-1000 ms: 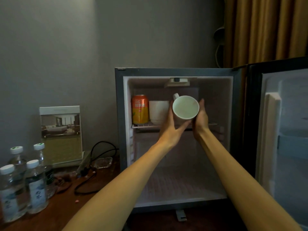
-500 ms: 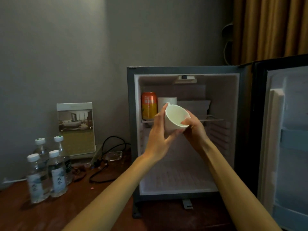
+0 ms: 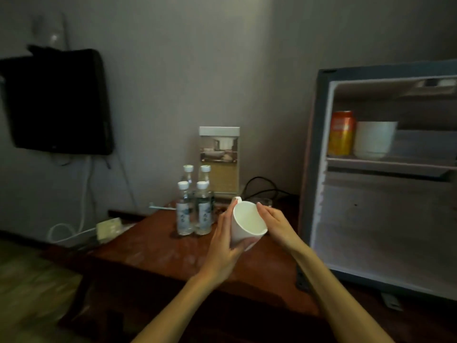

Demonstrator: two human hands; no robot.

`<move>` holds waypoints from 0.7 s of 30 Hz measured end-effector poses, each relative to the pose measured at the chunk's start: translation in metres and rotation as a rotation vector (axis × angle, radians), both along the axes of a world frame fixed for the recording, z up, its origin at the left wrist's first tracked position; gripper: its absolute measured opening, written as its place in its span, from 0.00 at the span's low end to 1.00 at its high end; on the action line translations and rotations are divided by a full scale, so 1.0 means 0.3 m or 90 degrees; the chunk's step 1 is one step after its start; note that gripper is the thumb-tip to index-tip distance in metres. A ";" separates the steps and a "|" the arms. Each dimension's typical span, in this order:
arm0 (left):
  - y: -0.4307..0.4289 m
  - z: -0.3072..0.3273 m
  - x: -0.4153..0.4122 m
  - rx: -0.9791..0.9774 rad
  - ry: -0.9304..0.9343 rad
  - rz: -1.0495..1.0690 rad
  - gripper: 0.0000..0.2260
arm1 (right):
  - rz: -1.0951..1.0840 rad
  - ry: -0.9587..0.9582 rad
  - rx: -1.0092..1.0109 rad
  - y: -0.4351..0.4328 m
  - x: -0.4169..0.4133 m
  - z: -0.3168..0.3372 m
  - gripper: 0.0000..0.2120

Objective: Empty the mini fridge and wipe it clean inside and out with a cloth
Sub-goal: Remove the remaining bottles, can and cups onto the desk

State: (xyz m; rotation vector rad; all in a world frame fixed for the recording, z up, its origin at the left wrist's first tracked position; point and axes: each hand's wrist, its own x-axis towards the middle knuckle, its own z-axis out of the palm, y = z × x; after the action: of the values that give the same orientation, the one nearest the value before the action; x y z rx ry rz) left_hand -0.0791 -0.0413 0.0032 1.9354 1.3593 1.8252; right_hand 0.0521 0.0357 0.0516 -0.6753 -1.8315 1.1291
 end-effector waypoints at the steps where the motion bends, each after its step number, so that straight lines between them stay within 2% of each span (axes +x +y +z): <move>1: -0.021 -0.028 -0.048 -0.018 -0.015 0.013 0.36 | 0.017 0.002 -0.021 -0.012 -0.055 -0.025 0.16; 8: -0.116 -0.179 -0.308 -0.110 -0.123 0.043 0.34 | 0.144 0.095 -0.240 -0.068 -0.366 -0.165 0.15; 11: -0.124 -0.220 -0.366 -0.141 -0.162 0.052 0.33 | 0.197 0.202 -0.432 -0.090 -0.448 -0.220 0.16; 13: -0.123 -0.240 -0.393 -0.152 -0.179 0.055 0.34 | 0.212 0.235 -0.521 -0.091 -0.496 -0.245 0.20; 15: -0.117 -0.258 -0.414 -0.164 -0.197 0.058 0.35 | 0.203 0.247 -0.542 -0.081 -0.536 -0.262 0.21; 21: -0.096 -0.285 -0.447 -0.194 -0.218 0.072 0.37 | 0.189 0.231 -0.515 -0.062 -0.574 -0.301 0.15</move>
State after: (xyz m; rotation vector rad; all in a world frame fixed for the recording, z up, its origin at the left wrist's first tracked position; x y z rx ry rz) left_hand -0.2132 -0.0700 -0.0825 1.3527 1.5413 1.7680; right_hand -0.1201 0.0172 -0.0386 -0.5843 -1.1498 2.0782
